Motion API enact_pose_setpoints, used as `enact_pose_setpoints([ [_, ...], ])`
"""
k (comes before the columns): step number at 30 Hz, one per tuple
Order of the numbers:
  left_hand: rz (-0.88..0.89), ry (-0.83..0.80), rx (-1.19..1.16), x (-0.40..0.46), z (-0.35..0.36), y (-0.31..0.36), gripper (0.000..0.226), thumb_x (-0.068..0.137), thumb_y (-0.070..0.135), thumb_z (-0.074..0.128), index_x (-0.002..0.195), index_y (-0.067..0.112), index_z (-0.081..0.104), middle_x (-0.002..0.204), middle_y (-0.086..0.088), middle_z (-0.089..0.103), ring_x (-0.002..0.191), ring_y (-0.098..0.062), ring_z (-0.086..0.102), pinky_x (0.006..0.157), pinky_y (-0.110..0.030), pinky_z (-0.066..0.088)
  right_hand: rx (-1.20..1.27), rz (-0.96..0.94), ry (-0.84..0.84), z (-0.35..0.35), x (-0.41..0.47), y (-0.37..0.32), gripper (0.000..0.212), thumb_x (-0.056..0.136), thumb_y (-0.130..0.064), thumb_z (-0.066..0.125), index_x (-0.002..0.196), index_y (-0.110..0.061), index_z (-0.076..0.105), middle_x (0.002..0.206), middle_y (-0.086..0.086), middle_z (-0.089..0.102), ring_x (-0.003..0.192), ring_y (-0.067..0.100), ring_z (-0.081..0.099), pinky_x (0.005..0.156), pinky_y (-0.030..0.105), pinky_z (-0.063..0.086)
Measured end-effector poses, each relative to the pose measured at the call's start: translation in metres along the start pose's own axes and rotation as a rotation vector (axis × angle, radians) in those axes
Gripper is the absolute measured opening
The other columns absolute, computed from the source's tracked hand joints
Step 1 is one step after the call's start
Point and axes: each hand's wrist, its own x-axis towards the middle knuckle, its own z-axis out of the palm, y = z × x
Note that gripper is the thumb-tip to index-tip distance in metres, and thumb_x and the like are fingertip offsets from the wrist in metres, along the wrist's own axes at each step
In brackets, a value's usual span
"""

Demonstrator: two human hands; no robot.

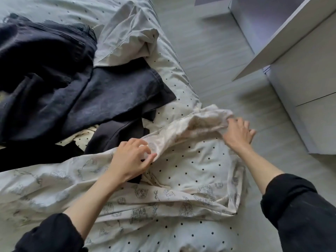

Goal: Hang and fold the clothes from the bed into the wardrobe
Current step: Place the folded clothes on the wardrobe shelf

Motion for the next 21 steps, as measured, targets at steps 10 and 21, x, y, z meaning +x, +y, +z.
enact_pose_setpoints([
  [10, -0.261, -0.179, 0.268, 0.051, 0.013, -0.012, 0.021, 0.093, 0.027, 0.047, 0.102, 0.016, 0.063, 0.102, -0.005, 0.061, 0.096, -0.028, 0.055, 0.073, -0.034, 0.033, 0.006, -0.438, -0.118, 0.032, 0.040, -0.058, 0.053, 0.088, -0.007, 0.046, 0.138, -0.027, 0.042, 0.151, 0.002, 0.029, 0.141, 0.020, 0.018, 0.108, 0.046, 0.020],
  [21, -0.377, 0.366, -0.352, 0.051, -0.045, -0.009, 0.009, 0.096, 0.020, 0.047, 0.091, 0.012, 0.047, 0.073, -0.009, 0.060, 0.074, -0.037, 0.059, 0.068, -0.046, 0.046, 0.594, -0.348, 0.453, 0.000, 0.032, -0.039, 0.007, 0.085, -0.004, 0.056, 0.092, -0.002, 0.056, 0.085, 0.015, 0.064, 0.088, 0.033, 0.058, 0.094, 0.039, 0.035],
])
